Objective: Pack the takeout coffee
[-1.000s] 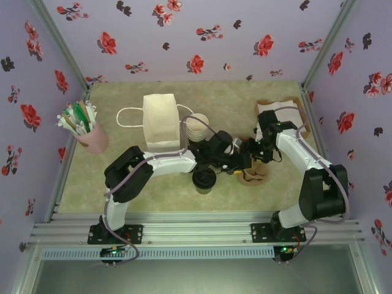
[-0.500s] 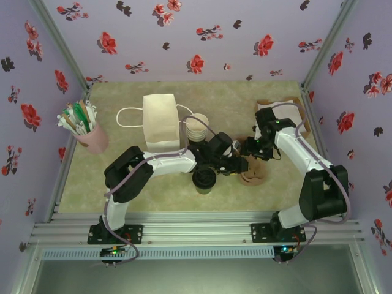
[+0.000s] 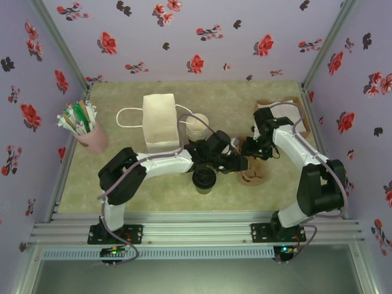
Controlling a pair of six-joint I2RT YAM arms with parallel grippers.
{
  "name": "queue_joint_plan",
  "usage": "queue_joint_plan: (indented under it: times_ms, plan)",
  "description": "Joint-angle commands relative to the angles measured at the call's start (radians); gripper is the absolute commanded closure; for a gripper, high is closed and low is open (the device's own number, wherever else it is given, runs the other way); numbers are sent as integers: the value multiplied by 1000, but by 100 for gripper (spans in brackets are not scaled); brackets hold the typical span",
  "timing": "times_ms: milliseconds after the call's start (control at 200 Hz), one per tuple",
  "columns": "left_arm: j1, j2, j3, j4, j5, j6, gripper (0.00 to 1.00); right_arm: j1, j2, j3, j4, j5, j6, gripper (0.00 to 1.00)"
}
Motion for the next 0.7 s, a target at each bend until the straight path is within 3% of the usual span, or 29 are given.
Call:
queue_joint_plan:
  times_ms: [0,695]
  plan:
    - [-13,-77,-5,-27,-27,44,48,11,17,37,-33,21,-29,50]
    - [-16,-212,14,-147,-98,118,42,48,83,66,-88,128,-57,53]
